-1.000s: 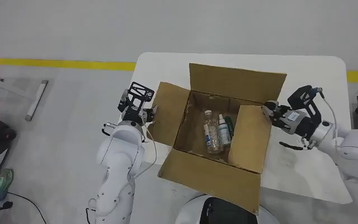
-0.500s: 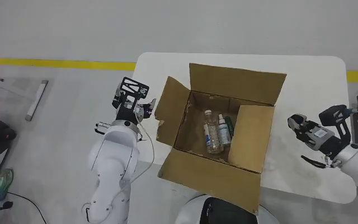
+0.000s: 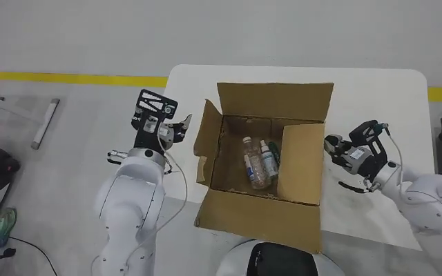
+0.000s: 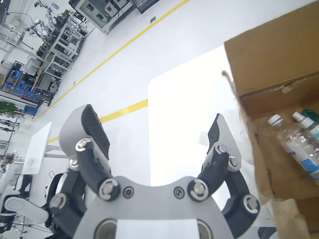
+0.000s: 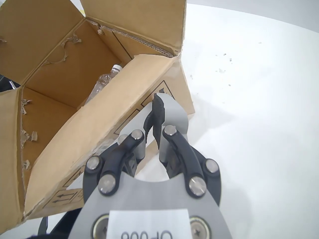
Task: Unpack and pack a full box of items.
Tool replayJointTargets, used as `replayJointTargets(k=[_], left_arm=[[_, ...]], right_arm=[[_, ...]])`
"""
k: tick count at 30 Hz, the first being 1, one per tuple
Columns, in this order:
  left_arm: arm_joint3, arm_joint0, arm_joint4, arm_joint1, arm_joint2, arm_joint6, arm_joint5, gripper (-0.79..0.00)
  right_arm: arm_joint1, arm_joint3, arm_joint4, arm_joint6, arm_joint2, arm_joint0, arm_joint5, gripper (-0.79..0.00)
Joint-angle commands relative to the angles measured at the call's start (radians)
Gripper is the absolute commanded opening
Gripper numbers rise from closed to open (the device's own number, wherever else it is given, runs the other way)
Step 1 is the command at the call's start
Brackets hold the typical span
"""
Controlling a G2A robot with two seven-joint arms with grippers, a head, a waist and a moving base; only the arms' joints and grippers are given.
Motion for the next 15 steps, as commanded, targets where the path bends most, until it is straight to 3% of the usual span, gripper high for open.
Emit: replayJointTargets(k=[1,9,15], left_arm=[[-0.019,-0.004,-0.06,-0.002,0.008,-0.006,-0.007,0.0],[-0.029,-0.038,-0.385,-0.015,0.087,-0.058,0.008,0.0],[0.028,-0.058,-0.648,-0.025,0.185,-0.129,0.032,0.0]], right_arm=[[-0.001,0.015,-0.008,0.0,-0.012,0.025,0.002,-0.785],[0.003,0.01,0.021,-0.044,0.079,-0.054,0.002,-0.785],[0.007,-0.026,0.042,-0.065,0.181,-0.159,-0.016,-0.785]])
